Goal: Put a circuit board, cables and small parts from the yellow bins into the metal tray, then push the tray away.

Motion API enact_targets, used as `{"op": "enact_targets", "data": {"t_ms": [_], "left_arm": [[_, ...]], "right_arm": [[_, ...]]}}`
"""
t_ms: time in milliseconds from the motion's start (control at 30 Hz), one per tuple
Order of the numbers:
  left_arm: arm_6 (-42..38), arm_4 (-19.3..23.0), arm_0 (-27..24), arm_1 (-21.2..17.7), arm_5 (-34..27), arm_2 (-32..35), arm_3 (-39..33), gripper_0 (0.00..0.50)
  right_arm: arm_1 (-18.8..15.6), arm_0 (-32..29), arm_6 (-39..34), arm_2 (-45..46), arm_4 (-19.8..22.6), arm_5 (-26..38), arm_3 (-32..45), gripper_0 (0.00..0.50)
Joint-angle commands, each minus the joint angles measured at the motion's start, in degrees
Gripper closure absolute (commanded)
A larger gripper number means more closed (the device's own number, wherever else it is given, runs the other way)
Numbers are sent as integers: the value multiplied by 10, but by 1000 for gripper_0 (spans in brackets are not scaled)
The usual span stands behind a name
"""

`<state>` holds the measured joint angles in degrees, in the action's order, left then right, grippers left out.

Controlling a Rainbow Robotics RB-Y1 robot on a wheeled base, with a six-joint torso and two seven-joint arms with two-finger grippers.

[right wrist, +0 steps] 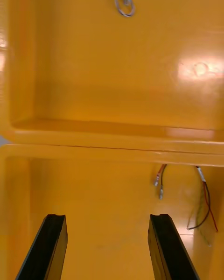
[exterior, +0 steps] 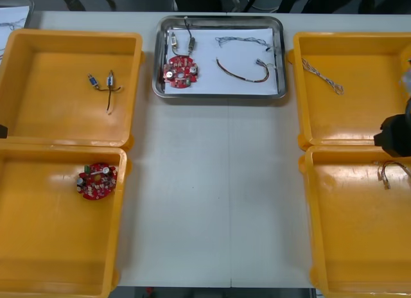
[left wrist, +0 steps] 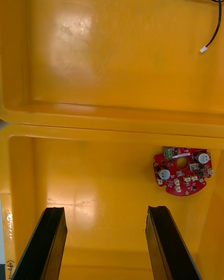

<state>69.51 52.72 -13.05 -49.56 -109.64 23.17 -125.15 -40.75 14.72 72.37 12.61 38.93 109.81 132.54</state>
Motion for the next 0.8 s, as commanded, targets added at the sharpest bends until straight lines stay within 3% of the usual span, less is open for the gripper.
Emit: {"op": "enact_targets", "data": {"t_ms": [33, 200, 433, 800], "left_arm": [[26, -5, 13, 5, -4, 14, -14, 0], [26, -5, 13, 5, -4, 14, -14, 0], [26, -5, 13, 5, -4, 14, -14, 0], [26, -5, 13, 5, -4, 14, -14, 0]], "right_arm": [[-26, -34, -3, 59, 10, 2, 3, 0], [-26, -44, 2, 86, 19, 2, -24, 0], [-25, -61, 5, 130, 70, 2, -79, 0], [-10, -83, 22, 95, 75, 2, -78, 0]]}}
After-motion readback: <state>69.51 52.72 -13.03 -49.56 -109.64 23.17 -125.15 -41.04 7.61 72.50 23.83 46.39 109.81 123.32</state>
